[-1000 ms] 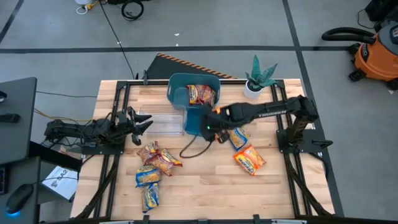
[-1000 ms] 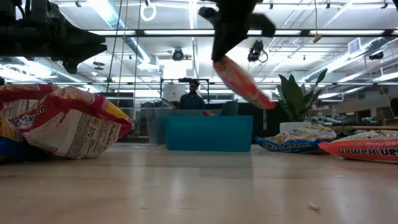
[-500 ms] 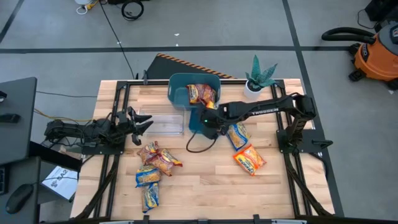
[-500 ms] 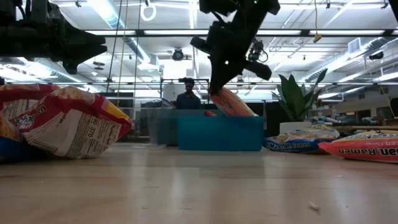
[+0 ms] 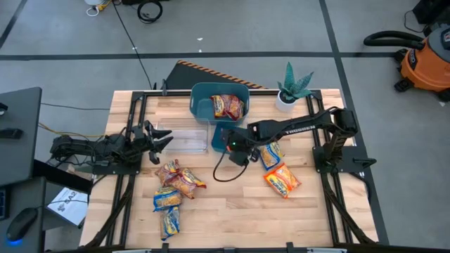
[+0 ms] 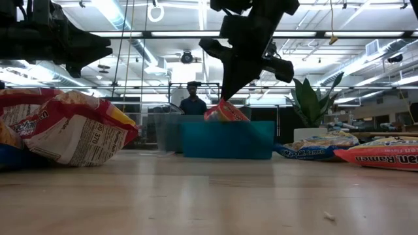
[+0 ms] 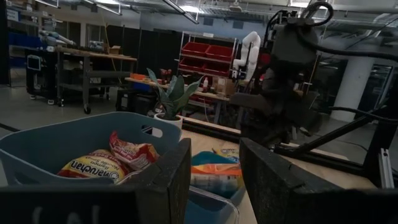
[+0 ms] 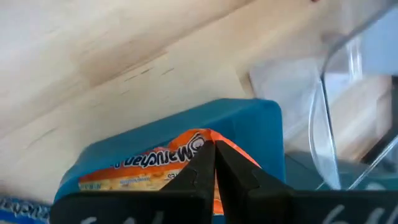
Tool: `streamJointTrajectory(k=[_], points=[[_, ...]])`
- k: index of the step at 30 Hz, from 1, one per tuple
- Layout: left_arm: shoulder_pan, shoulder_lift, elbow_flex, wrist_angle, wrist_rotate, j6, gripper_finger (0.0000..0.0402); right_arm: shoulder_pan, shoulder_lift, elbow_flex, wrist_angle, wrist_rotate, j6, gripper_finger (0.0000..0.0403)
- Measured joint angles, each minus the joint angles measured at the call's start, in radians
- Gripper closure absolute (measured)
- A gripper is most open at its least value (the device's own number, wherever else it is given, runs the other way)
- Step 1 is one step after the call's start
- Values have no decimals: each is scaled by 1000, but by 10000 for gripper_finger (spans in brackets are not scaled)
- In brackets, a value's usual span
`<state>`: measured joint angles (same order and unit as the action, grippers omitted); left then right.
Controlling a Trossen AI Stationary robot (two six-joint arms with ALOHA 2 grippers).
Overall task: Sort Maruchan noodles
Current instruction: Put the orange noodle pack into the blue bin
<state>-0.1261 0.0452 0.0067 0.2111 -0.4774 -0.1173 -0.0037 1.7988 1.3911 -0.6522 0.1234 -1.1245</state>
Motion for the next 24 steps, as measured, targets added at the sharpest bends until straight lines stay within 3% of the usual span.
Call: streamJointTrajectory(k=[6,11,13,16,20,24], points=[[0,0,0,0,0,-2,260,-33,0,0,43,0,154,344],[0,0,0,1,0,-2,260,-53,0,0,185,58,268,299],[0,0,0,1,0,-2,260,-52,-1,6,211,129,314,286],[0,0,0,1,0,-1,260,-39,-2,42,137,169,387,276],[0,0,0,1,0,-2,260,-30,-3,77,14,59,524,274],[0,0,0,0,0,-33,260,-6,-4,116,-165,60,688,275]])
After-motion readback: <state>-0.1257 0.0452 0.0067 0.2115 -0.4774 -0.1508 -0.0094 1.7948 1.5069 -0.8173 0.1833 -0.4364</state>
